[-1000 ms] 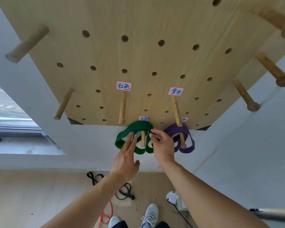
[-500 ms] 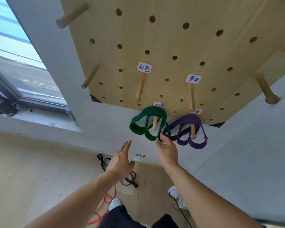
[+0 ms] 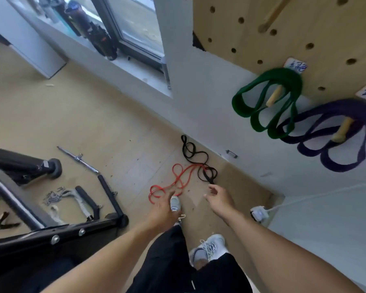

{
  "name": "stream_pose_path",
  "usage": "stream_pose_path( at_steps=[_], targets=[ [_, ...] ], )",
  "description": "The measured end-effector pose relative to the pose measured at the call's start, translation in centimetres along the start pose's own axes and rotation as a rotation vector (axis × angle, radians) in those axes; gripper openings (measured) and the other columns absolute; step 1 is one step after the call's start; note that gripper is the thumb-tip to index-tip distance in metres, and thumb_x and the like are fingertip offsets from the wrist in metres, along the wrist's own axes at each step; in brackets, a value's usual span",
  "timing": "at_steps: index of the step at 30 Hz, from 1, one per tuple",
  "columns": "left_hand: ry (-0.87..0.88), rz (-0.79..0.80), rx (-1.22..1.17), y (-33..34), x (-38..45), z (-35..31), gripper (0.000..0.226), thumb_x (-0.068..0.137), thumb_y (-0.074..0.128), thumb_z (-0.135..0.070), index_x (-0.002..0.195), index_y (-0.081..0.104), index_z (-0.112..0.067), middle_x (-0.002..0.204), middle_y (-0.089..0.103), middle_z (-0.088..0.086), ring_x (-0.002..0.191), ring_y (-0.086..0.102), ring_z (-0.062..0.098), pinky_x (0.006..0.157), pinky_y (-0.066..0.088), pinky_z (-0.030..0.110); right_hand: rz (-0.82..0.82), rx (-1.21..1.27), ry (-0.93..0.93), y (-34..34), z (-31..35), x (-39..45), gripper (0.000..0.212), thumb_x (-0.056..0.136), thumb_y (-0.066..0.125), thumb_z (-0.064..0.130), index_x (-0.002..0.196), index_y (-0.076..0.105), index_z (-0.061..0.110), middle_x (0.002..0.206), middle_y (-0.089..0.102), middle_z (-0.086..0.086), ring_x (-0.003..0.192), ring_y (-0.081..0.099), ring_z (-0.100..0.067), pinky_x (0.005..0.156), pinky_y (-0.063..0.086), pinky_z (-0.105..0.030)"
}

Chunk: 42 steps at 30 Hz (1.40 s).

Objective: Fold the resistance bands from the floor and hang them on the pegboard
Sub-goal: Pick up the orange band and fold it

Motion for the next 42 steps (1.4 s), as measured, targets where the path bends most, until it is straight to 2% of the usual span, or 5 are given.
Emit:
stream_pose_path(
  at_steps=[9, 26, 35, 39, 42],
  targets=[
    [-0.161, -0.064, -0.108, 0.9, 2.9, 7.7, 0.071, 0.09, 0.069, -0.026, 0.152, 0.035, -0.028, 0.153, 0.047, 0.003, 0.137, 0.048, 0.026, 0.109, 0.042, 0.036, 0.123, -0.038, 0.095, 7.2, -2.1, 3.3, 0.047, 0.095, 0.069, 0.023, 0.142, 0.06, 0.016, 0.136, 0.066, -0.006, 0.124, 0.061, -0.023, 0.104, 0.045, -0.031],
    [-0.132, -0.081, -0.201, 11.1, 30.4, 31.3, 0.066, 0.087, 0.071, -0.02, 0.147, 0.042, -0.023, 0.145, 0.053, 0.003, 0.133, 0.052, 0.024, 0.11, 0.043, 0.04, 0.157, -0.24, 0.075, 32.0, -13.4, 31.2, 0.049, 0.094, 0.066, 0.016, 0.142, 0.061, 0.02, 0.138, 0.066, -0.001, 0.128, 0.061, -0.019, 0.098, 0.042, -0.022],
    [0.176, 0.069, 0.364, 17.8, 44.6, 41.6, 0.069, 0.092, 0.063, -0.021, 0.154, 0.032, -0.017, 0.157, 0.041, 0.008, 0.138, 0.046, 0.031, 0.11, 0.038, 0.036, 0.2, -0.648, -0.278, 44.6, -19.4, 47.8, 0.07, 0.086, 0.066, 0.009, 0.152, 0.048, 0.023, 0.154, 0.054, -0.004, 0.144, 0.048, -0.024, 0.118, 0.039, -0.036],
    [0.318, 0.118, 0.779, 19.8, 48.0, 44.9, 0.067, 0.092, 0.057, -0.018, 0.154, 0.031, -0.02, 0.154, 0.041, 0.003, 0.132, 0.05, 0.027, 0.103, 0.046, 0.04, 0.114, -1.142, -0.492, 45.6, -21.2, 53.3, 0.077, 0.089, 0.061, 0.017, 0.16, 0.031, 0.024, 0.166, 0.032, -0.004, 0.155, 0.024, -0.031, 0.129, 0.015, -0.045],
    [0.278, 0.192, 0.885, 21.1, 49.7, 47.3, 0.066, 0.092, 0.058, -0.023, 0.153, 0.032, -0.02, 0.153, 0.042, 0.004, 0.135, 0.047, 0.026, 0.107, 0.044, 0.041, 0.076, -1.339, -0.636, 44.8, -22.7, 55.6, 0.06, 0.102, 0.041, 0.014, 0.16, 0.03, 0.023, 0.161, 0.035, -0.007, 0.155, 0.022, -0.033, 0.129, 0.002, -0.048]
  ],
)
Point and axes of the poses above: each hand's wrist, its own x-axis towards the middle knuckle, its own y-axis out of the palm, z = x × y, the point moved 6 cm from there along x, towards the middle knuckle
